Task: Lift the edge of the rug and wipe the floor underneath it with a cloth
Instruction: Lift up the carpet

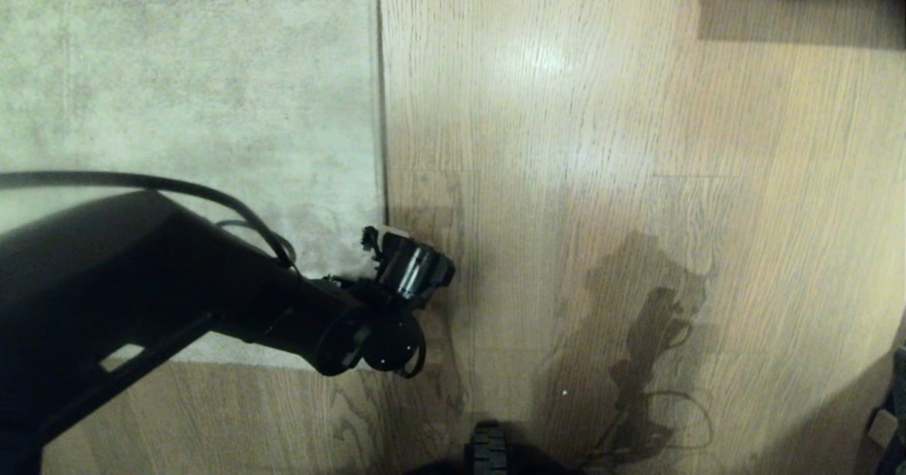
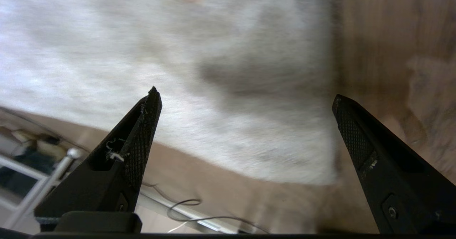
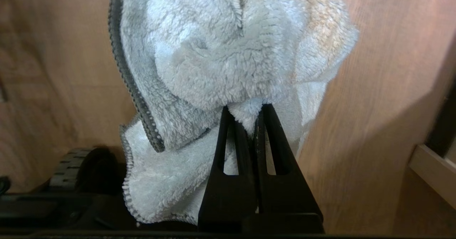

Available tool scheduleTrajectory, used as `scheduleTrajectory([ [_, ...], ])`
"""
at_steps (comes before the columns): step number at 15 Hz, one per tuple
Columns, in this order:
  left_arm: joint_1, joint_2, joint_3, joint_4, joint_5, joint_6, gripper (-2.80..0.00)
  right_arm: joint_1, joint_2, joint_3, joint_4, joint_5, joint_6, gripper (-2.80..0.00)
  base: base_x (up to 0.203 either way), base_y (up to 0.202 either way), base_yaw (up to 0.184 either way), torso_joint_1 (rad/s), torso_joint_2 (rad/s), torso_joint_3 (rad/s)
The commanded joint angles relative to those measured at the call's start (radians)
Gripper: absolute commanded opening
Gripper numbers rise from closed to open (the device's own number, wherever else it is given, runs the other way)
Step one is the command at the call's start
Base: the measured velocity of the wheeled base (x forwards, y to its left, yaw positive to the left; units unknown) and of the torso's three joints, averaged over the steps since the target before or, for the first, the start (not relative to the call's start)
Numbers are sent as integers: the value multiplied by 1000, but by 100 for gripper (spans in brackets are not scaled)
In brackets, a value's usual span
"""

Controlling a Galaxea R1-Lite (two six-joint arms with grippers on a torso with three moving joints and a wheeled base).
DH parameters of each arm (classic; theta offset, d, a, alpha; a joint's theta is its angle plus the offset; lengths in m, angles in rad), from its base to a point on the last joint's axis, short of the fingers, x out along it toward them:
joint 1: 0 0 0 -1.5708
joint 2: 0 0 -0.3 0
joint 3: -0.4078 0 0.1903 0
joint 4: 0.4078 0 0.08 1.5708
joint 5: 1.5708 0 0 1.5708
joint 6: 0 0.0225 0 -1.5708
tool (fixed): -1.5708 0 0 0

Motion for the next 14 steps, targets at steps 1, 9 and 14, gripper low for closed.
scheduleTrajectory([
  [1, -3, -64, 3, 51, 8, 0, 0, 1, 0, 0, -1, 0, 0, -280, 0, 0, 0, 0, 0, 0],
  [9, 47, -18, 0, -10, 9, -28, 0, 1, 0, 0, 0, 1, 0, -280, 0, 0, 0, 0, 0, 0],
  [14, 37, -12, -45, -60, 0, -34, 0, 1, 0, 0, 0, 0, 0, -280, 0, 0, 0, 0, 0, 0],
])
